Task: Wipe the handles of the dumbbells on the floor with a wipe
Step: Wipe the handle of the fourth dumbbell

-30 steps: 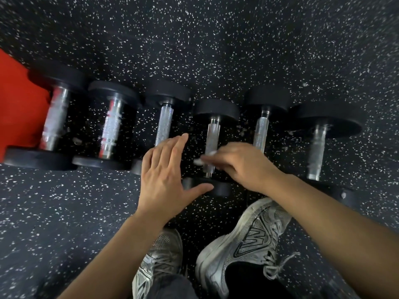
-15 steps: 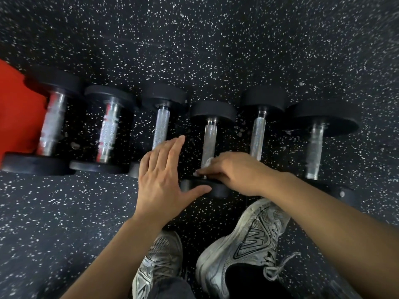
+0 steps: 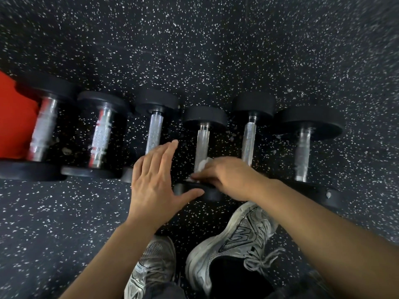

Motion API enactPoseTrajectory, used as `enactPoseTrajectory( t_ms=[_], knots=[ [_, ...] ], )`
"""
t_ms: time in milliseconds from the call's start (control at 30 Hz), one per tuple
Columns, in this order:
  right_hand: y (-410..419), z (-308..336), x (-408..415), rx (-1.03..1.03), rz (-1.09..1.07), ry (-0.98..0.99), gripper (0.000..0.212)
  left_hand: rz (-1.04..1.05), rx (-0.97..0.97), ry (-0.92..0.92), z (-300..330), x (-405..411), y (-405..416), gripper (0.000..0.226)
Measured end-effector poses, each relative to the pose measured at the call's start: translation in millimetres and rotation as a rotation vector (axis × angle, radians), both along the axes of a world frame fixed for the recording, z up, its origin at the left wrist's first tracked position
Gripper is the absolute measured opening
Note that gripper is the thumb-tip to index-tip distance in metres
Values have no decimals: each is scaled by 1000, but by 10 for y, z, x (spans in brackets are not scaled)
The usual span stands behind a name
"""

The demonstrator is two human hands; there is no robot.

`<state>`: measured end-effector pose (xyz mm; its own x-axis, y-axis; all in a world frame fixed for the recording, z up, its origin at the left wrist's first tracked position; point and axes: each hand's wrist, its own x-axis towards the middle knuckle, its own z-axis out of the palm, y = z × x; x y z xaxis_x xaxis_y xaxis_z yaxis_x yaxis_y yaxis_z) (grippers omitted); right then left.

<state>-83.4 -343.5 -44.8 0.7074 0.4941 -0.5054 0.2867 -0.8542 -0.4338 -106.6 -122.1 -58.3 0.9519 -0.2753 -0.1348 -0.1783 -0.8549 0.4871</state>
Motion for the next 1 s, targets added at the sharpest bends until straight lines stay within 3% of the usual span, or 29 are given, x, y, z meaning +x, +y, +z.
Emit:
enactPoseTrajectory(
  t_ms=[100,267,500,600,700,800,867,1000],
  knots=[
    [-1,59,90,85,-121,0,36,-1,-1,-1,-13,-6,0,120],
    [-6,-104,304,167,-483,-341,32,-6,-6,-10,-12,-9,-2,119],
    [48,-28,51,36,-137,-151,47,-3,-8,-21,-22,-4,0,118],
    [30,45,25,-8,-7,-2,40,1,-8,-26,-22,-6,-6,117],
    [21,105,70,90,-173,78,31,7,-8,-23,-20,-10,-8,119],
    [-36,132,121,176,-401,34,26,2,-4,-20,-20,-9,-9,119],
    [-20,124,135,112,-400,-26,16,0,-1,-29,-26,-11,-4,119],
    [73,7,132,54,-430,-239,16,1,-9,-46,-23,-10,-11,118]
  ],
)
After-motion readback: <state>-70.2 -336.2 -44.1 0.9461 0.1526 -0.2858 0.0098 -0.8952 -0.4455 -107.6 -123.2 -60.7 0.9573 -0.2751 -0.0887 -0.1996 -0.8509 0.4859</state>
